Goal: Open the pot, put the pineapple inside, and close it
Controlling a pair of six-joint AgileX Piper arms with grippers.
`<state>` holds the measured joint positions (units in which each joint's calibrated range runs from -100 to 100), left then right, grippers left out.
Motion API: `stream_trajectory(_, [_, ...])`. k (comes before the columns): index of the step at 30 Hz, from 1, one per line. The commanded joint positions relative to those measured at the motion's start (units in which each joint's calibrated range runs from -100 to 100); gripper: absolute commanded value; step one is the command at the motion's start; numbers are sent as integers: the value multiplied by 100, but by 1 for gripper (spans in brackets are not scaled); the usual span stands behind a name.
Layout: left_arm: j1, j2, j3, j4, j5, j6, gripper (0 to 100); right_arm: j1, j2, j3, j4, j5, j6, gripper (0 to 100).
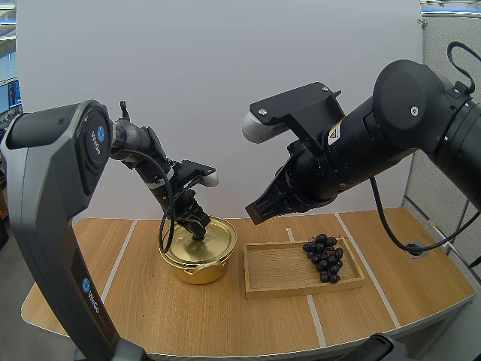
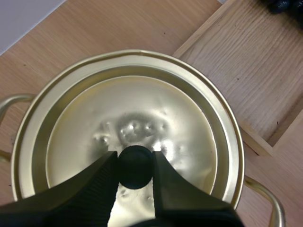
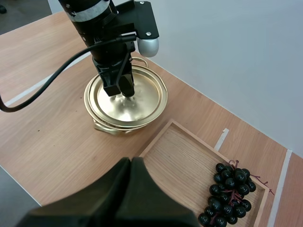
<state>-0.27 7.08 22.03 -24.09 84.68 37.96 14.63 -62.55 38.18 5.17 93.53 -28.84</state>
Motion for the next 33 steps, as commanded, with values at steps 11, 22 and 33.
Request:
stream_trajectory(11, [-21, 40, 5, 492, 669, -165, 0, -25, -20, 10, 15, -184, -19, 0])
stream_trajectory(22, [-21, 18, -59, 298, 916, -165, 13, -25, -20, 10, 15, -184, -19, 0])
stream_trajectory(33, [-21, -1148, -720, 0, 1532, -166, 100, -25, -20, 10, 15, -184, -19, 0])
